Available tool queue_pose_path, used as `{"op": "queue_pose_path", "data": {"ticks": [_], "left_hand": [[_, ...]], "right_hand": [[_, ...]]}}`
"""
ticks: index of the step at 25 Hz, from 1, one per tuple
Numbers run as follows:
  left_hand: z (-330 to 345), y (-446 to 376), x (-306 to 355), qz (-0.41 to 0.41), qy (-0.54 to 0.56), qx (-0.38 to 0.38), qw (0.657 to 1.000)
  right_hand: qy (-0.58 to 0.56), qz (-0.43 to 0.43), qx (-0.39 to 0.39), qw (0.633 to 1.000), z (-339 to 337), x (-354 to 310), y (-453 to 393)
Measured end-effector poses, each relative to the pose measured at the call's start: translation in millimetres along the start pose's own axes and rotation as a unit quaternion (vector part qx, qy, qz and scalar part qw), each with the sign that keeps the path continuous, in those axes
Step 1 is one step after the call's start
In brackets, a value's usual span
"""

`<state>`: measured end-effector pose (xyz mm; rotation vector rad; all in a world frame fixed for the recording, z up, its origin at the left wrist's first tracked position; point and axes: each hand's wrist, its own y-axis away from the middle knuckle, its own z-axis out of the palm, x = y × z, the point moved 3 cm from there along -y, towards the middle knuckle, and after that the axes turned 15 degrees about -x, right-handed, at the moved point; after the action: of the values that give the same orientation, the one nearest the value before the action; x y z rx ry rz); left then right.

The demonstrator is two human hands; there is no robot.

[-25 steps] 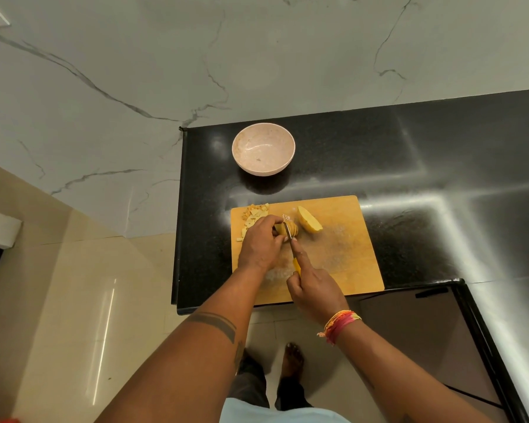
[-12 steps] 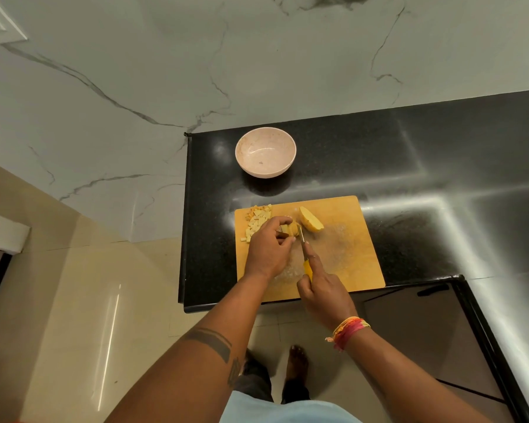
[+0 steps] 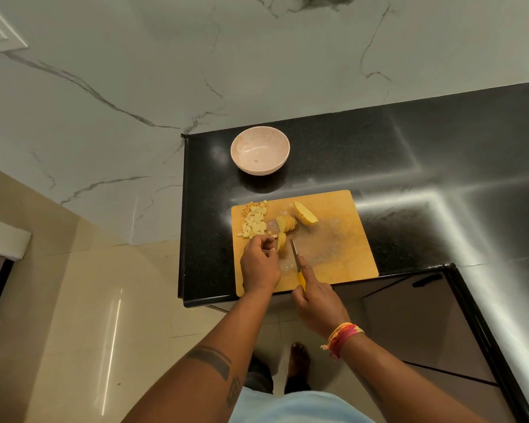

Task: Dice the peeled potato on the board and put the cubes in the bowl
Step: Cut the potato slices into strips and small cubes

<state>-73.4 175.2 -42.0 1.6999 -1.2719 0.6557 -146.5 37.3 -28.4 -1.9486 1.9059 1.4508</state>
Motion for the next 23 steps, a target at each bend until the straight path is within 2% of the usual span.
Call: {"op": "queue_pose_path", "data": {"ticks": [11, 18, 23], "left_hand": [[9.9, -24.6, 18.1, 0.013, -0.177, -0.050, 0.983], [-11.2, -20.1, 15.2, -0.012, -0.108, 0.036, 0.993], [-8.3, 7.2, -19.6, -0.141, 0.028, 0.024, 0.989]], "right_hand": [[0.021, -0.005, -0.038, 0.999, 0.3, -3.8, -9.8], [0.042, 0.007, -0.014, 0.999, 6.3, -1.9, -2.8], [0.042, 0.006, -0.026, 0.999, 25.8, -13.4, -11.9]]}}
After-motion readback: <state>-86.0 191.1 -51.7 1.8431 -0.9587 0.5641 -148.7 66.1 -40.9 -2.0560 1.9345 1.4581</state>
